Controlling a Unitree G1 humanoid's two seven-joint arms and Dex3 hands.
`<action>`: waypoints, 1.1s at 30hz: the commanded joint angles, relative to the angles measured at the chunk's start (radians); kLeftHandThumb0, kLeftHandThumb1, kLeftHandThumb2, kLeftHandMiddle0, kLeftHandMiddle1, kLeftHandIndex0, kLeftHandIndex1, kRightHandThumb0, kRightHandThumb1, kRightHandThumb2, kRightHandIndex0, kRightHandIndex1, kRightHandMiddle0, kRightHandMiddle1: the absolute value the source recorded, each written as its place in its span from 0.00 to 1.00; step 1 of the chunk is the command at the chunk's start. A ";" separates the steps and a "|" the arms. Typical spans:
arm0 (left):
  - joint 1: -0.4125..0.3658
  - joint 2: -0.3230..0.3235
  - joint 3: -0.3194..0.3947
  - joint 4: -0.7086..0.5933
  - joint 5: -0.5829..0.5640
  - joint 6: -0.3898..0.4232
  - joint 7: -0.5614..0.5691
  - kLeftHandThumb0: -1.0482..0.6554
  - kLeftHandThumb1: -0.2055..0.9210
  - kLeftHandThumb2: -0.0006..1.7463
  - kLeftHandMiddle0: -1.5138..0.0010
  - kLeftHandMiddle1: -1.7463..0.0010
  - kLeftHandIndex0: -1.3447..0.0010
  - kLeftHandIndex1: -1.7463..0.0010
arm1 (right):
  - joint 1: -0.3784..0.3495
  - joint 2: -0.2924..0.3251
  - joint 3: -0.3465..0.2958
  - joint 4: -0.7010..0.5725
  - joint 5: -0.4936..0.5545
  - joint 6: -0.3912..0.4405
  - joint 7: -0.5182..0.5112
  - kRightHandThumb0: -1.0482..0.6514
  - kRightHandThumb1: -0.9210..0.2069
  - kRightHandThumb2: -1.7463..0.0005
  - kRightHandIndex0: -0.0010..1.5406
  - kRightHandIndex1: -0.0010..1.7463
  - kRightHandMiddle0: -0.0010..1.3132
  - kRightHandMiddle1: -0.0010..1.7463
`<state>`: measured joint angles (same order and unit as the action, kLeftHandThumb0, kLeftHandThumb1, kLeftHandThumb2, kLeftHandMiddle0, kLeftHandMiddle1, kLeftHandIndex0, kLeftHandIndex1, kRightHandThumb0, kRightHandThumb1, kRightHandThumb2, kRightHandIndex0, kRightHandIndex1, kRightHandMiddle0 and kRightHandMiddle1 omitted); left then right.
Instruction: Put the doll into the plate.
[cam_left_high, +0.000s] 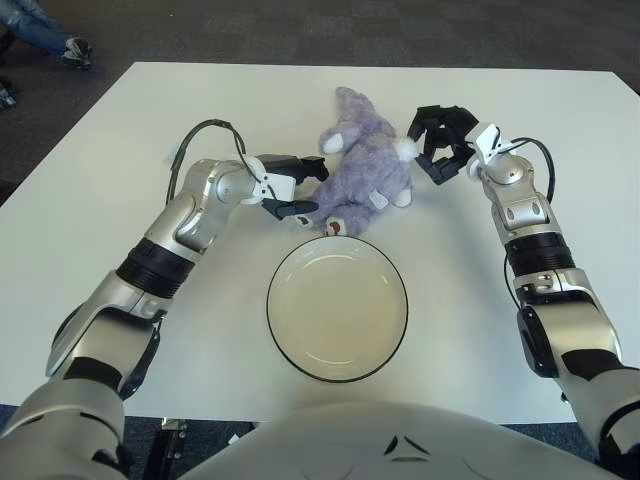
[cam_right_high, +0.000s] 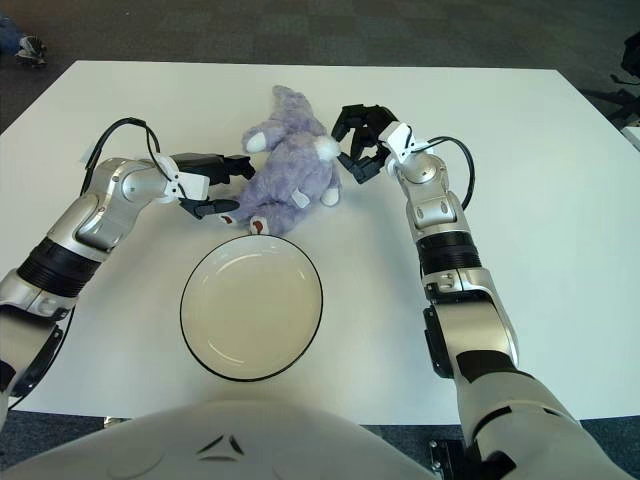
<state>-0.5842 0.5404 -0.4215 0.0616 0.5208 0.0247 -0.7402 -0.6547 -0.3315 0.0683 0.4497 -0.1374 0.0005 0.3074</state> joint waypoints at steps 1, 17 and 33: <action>-0.011 -0.015 0.001 0.017 0.010 -0.002 0.022 0.00 1.00 0.51 0.85 0.37 1.00 0.49 | 0.006 -0.008 -0.010 -0.018 0.019 0.004 0.019 0.61 0.73 0.17 0.49 1.00 0.59 0.79; 0.010 -0.063 -0.005 0.007 0.020 0.026 0.054 0.00 1.00 0.50 0.75 0.24 1.00 0.47 | 0.007 -0.009 -0.019 -0.014 0.043 0.010 0.043 0.61 0.73 0.16 0.50 1.00 0.54 0.84; 0.019 -0.066 -0.027 0.030 0.004 -0.046 0.048 0.00 1.00 0.45 0.83 0.02 1.00 0.50 | 0.008 -0.011 -0.014 -0.022 0.025 0.023 0.017 0.61 0.73 0.15 0.50 1.00 0.53 0.84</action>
<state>-0.5794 0.4631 -0.4380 0.0890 0.5204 0.0002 -0.6889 -0.6529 -0.3340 0.0601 0.4471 -0.1099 0.0124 0.3280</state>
